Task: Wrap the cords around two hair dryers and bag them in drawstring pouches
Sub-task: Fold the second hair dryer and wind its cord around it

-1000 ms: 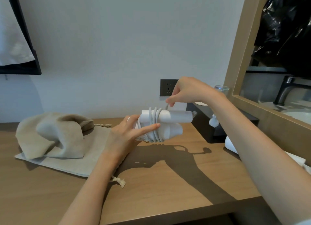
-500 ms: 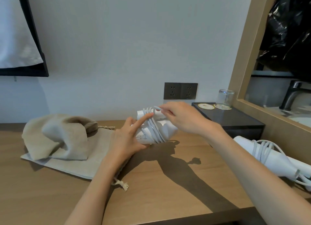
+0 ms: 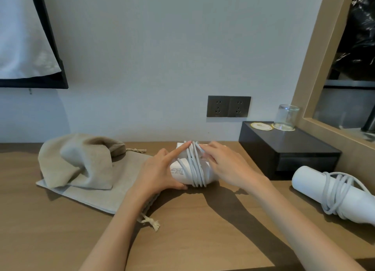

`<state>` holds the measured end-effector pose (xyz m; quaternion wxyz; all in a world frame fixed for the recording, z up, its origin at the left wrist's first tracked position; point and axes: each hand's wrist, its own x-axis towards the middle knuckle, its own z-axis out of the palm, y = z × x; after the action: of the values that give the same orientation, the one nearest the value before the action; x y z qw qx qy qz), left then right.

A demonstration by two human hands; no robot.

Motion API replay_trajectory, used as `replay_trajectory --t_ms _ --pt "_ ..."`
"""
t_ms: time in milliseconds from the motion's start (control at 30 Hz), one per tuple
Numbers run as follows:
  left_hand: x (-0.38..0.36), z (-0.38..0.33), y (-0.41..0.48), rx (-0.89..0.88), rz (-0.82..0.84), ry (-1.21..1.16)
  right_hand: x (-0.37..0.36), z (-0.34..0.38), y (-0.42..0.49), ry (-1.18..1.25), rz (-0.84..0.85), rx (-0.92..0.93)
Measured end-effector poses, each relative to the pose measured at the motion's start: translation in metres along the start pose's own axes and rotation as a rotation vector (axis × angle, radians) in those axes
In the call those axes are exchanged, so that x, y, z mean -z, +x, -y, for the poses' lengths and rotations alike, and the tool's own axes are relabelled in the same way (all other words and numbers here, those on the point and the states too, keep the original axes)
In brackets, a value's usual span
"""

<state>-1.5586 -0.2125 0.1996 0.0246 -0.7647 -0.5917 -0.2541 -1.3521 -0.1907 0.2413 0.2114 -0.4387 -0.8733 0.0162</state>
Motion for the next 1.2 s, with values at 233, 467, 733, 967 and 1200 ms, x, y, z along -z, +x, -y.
replay_trajectory --t_ms 233,467,733,967,1200 --pt "-0.005 0.006 0.002 0.006 0.023 0.011 -0.016 -0.005 0.002 -0.067 0.004 0.058" --pt "-0.015 0.003 0.007 -0.153 -0.148 0.260 -0.029 -0.007 0.001 0.023 0.011 0.060" --pt "-0.021 -0.025 0.016 -0.221 -0.047 0.264 -0.035 -0.023 -0.006 0.186 0.076 0.073" --pt "-0.019 -0.023 0.031 -0.170 0.037 0.239 -0.023 -0.048 -0.033 0.282 -0.022 0.042" --pt "-0.020 -0.023 0.032 -0.183 0.076 0.087 -0.008 -0.074 -0.034 0.236 0.022 -0.064"
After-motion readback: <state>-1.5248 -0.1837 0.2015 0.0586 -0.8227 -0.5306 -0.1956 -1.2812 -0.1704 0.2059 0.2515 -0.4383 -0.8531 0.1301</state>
